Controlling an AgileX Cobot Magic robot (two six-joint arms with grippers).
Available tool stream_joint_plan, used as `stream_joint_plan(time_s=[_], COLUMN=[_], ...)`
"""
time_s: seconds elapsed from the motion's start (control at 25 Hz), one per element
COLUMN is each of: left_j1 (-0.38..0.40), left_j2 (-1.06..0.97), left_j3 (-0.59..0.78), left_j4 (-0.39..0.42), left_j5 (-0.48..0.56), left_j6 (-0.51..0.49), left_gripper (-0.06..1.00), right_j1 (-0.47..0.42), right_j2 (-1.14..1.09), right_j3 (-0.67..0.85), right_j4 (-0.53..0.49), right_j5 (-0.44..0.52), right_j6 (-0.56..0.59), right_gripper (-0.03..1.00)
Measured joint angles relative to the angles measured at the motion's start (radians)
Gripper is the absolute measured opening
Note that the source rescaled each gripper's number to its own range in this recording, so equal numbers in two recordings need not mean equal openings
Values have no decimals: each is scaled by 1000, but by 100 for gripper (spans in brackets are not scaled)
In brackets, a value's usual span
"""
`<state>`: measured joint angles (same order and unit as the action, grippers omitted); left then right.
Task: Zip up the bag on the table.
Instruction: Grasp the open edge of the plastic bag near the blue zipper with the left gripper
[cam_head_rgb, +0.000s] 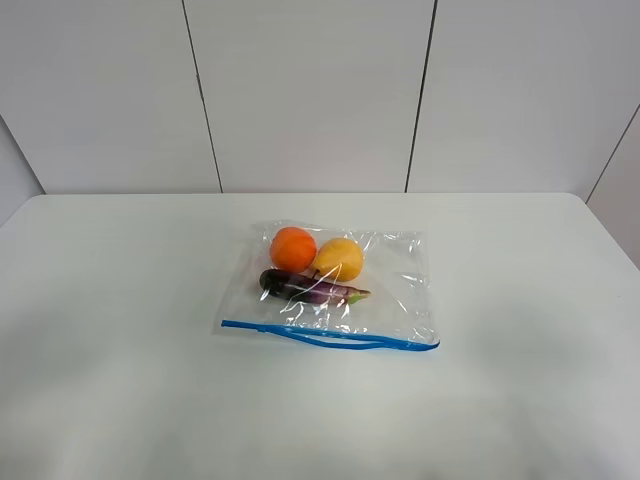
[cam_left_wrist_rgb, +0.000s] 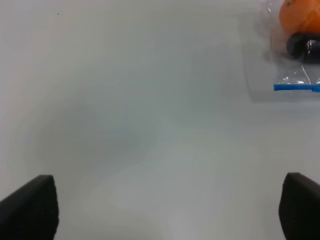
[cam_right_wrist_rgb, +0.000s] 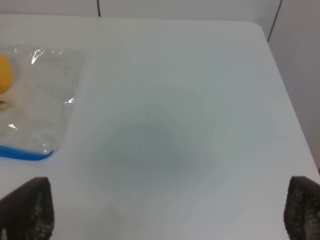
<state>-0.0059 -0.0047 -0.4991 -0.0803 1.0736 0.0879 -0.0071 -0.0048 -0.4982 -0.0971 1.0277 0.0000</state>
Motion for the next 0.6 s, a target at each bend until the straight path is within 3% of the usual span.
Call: stream_joint_plan(time_s=[0.6], left_j1=[0], left_j2=[0], left_j3=[0], left_j4=[0], left_j5=[0], left_j6=[0], left_gripper=[100], right_j1=[0], right_j2=[0], right_j3=[0], right_j4=[0], right_j5=[0], right_j6=[0], right_gripper=[100])
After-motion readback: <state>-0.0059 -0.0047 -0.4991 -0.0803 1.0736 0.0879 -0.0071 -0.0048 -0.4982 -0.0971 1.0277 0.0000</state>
